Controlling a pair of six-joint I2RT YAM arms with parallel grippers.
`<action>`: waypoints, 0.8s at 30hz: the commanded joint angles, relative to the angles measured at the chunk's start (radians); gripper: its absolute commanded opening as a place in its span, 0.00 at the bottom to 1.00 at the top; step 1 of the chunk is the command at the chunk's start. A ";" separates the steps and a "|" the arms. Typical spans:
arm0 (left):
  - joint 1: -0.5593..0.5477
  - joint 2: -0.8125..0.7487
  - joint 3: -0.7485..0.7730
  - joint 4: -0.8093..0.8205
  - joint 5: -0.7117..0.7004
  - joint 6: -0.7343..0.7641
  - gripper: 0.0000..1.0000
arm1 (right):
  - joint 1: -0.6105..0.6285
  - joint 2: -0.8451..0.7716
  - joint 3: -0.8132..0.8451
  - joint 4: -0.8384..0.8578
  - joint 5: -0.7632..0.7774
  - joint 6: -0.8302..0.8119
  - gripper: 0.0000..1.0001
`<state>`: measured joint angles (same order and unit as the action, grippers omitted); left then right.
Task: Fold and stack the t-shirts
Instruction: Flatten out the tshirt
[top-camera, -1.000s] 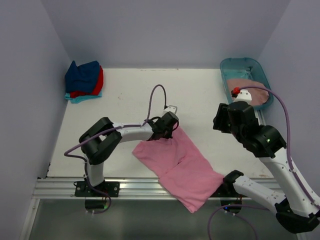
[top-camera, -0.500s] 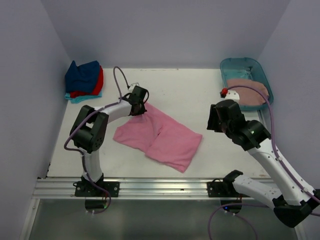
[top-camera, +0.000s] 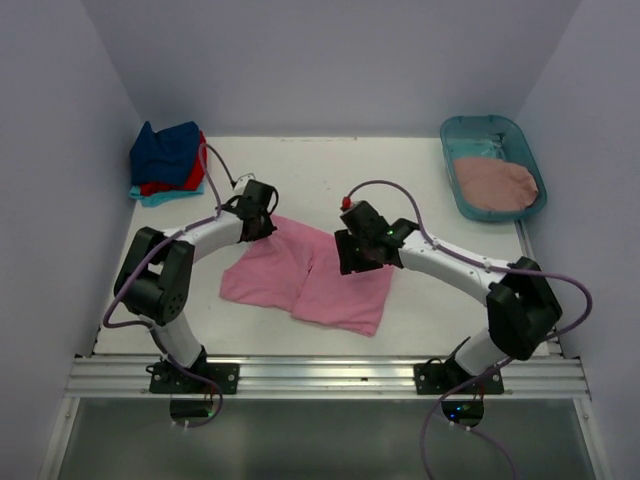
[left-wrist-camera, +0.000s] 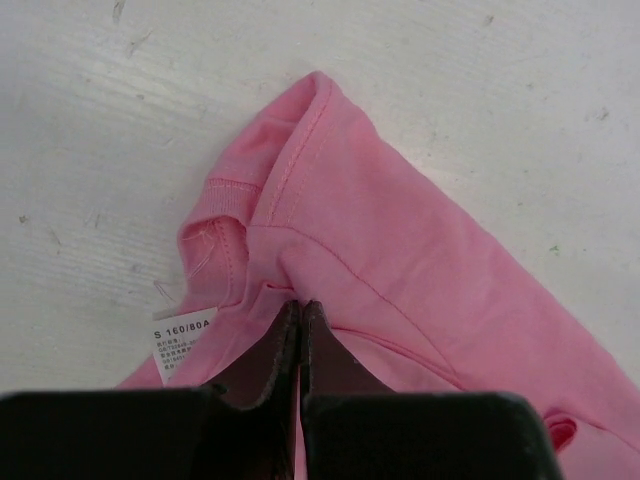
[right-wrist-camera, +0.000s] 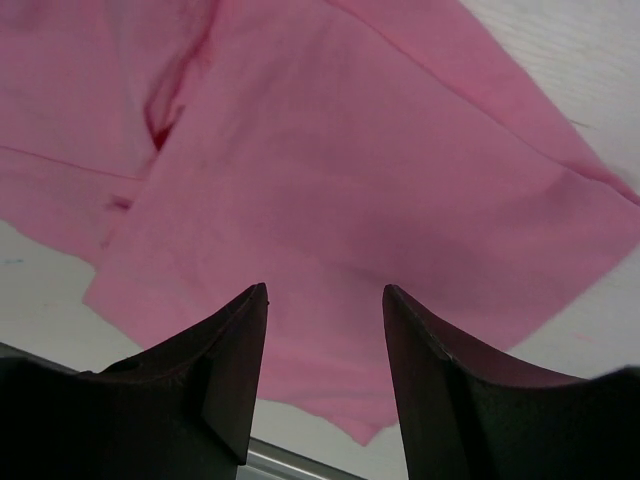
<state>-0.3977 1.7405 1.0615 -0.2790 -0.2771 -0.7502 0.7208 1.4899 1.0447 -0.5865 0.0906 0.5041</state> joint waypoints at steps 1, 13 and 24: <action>0.016 -0.025 -0.034 0.027 0.007 -0.025 0.00 | 0.084 0.094 0.142 0.076 -0.043 -0.015 0.54; 0.052 -0.012 -0.080 0.072 0.061 -0.017 0.00 | 0.275 0.382 0.379 0.005 0.008 0.020 0.54; 0.089 -0.010 -0.107 0.103 0.108 -0.012 0.00 | 0.304 0.423 0.348 0.002 0.067 0.096 0.49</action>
<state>-0.3305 1.7405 0.9722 -0.2173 -0.1783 -0.7502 1.0100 1.8942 1.3857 -0.5827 0.1188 0.5613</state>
